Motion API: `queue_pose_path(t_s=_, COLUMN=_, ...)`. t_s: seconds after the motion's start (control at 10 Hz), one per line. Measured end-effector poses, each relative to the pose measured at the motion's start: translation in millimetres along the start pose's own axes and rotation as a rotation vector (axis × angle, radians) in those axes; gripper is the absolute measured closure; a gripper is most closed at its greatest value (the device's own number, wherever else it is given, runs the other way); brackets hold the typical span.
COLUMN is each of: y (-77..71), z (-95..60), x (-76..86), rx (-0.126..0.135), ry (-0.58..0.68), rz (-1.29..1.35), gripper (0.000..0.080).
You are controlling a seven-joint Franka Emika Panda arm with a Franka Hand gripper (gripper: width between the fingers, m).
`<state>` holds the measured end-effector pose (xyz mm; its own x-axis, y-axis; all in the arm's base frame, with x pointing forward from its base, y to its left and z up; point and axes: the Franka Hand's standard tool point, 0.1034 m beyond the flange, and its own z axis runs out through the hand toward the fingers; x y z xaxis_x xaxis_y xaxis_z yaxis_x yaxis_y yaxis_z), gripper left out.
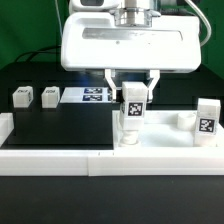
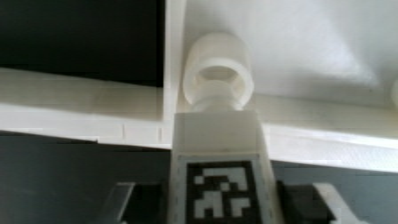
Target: Assemble square table
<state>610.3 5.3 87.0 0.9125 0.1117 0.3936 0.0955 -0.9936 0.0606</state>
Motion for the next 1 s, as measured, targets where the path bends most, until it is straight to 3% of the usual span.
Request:
queue_pose_path(t_s=0.7, y=0.3, z=8.3, x=-12.3, rx=-0.005, ry=-0.016, rz=-0.002, gripper=0.0509)
queue_pose_path(t_s=0.9, y=0.4, z=8.3, x=-12.4, rx=-0.005, ry=-0.016, rz=-0.002, gripper=0.0272)
queue_pose_path(t_s=1.0, y=0.4, z=8.4, x=-12.4, rx=-0.005, ry=-0.016, rz=-0.002, gripper=0.0272)
